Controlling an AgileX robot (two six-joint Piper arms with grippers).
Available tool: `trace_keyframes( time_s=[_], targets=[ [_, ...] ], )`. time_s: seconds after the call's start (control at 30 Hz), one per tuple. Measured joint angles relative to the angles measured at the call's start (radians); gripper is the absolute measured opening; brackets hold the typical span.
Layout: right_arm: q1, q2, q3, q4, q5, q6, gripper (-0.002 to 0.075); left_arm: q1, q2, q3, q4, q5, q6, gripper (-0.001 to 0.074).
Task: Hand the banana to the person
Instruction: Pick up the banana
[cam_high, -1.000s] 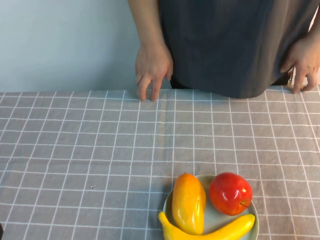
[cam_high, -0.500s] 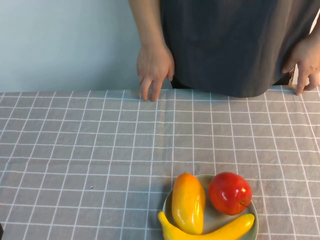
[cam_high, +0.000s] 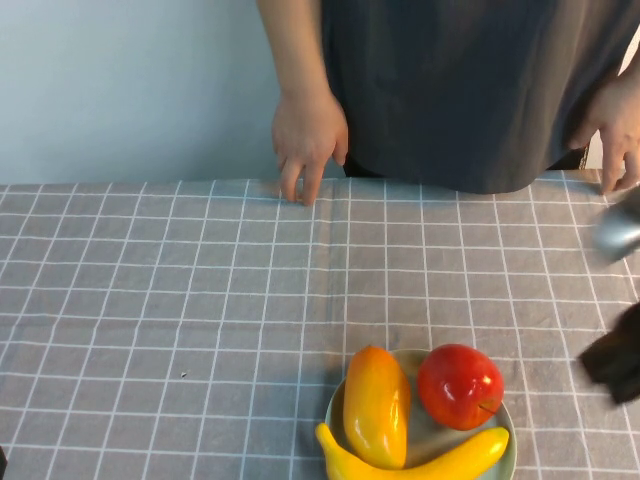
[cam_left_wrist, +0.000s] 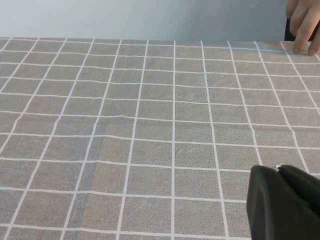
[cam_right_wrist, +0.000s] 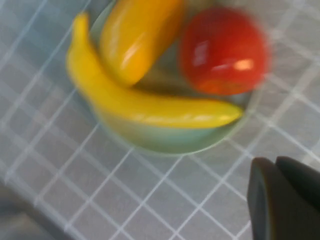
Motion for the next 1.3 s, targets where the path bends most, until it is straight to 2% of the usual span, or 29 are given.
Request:
trace_keyframes(
  time_s=[0.07, 0.2, 0.33, 0.37, 0.4, 0.43, 0.47, 0.5, 0.53, 0.57, 0.6, 0.63, 0.67, 0.83, 0.9, 0.93, 1.3],
  targets=[
    [0.123, 0.054, -0.004, -0.027, -0.067, -0.015, -0.0006, 0.000, 0.000, 0.000, 0.000, 0.000, 0.000, 0.0000],
    [0.305, 0.130, -0.004, -0.086, -0.139, -0.077, -0.0005, 0.000, 0.000, 0.000, 0.000, 0.000, 0.000, 0.0000],
    [0.402, 0.179, -0.004, -0.098, -0.154, -0.254, -0.0005, 0.000, 0.000, 0.000, 0.000, 0.000, 0.000, 0.0000],
    [0.417, 0.191, -0.004, -0.104, -0.154, -0.297, 0.0066, 0.000, 0.000, 0.000, 0.000, 0.000, 0.000, 0.0000],
    [0.426, 0.204, -0.004, -0.108, -0.154, -0.324, 0.0102, 0.000, 0.000, 0.000, 0.000, 0.000, 0.000, 0.0000],
    [0.432, 0.217, -0.004, -0.118, -0.154, -0.348, 0.0046, 0.000, 0.000, 0.000, 0.000, 0.000, 0.000, 0.0000],
    [0.437, 0.229, -0.004, -0.129, -0.154, -0.364, 0.0214, 0.000, 0.000, 0.000, 0.000, 0.000, 0.000, 0.0000],
    [0.439, 0.241, -0.004, -0.145, -0.155, -0.369, 0.0265, 0.000, 0.000, 0.000, 0.000, 0.000, 0.000, 0.0000],
    [0.439, 0.256, -0.004, -0.158, -0.155, -0.368, 0.0176, 0.000, 0.000, 0.000, 0.000, 0.000, 0.000, 0.0000],
    [0.439, 0.274, -0.004, -0.171, -0.157, -0.370, 0.0385, 0.000, 0.000, 0.000, 0.000, 0.000, 0.000, 0.0000],
    [0.439, 0.289, -0.004, -0.180, -0.157, -0.375, 0.0433, 0.000, 0.000, 0.000, 0.000, 0.000, 0.000, 0.0000],
    [0.439, 0.309, -0.004, -0.182, -0.157, -0.390, 0.0328, 0.000, 0.000, 0.000, 0.000, 0.000, 0.000, 0.0000],
    [0.439, 0.329, -0.004, -0.182, -0.164, -0.415, 0.0482, 0.000, 0.000, 0.000, 0.000, 0.000, 0.000, 0.0000],
    [0.439, 0.410, -0.004, -0.163, -0.238, -0.498, 0.0488, 0.000, 0.000, 0.000, 0.000, 0.000, 0.000, 0.0000],
    [0.439, 0.430, -0.004, -0.166, -0.214, -0.469, 0.0475, 0.000, 0.000, 0.000, 0.000, 0.000, 0.000, 0.0000],
    [0.439, 0.442, -0.004, -0.166, -0.290, -0.502, 0.0477, 0.000, 0.000, 0.000, 0.000, 0.000, 0.000, 0.0000],
    [0.425, 0.523, -0.004, -0.191, -0.377, -0.500, 0.0487, 0.000, 0.000, 0.000, 0.000, 0.000, 0.000, 0.0000]
  ],
)
